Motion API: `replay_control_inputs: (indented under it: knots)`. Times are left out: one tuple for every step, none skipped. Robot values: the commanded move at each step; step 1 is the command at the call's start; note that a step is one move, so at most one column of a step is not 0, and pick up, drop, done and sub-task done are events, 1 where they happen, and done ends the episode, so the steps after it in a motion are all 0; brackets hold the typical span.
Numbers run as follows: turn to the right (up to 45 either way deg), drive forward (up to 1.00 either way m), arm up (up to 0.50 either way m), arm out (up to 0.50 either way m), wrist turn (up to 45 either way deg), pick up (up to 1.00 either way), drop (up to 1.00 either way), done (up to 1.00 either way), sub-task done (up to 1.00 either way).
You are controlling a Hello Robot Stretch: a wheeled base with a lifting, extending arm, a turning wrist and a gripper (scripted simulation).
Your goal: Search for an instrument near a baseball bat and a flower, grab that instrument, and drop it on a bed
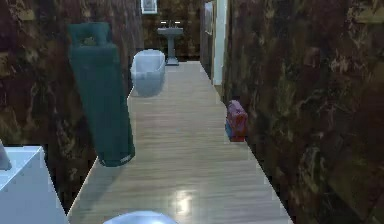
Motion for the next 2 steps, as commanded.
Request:
replay_control_inputs:
  knots:
    - [45.0, 0.00, 0.00, 0.00, 0.0, 0.00, 0.00, 0.00, 0.00]
    - [0.0, 0.55, 0.00, 0.00, 0.0, 0.00, 0.00, 0.00, 0.00]
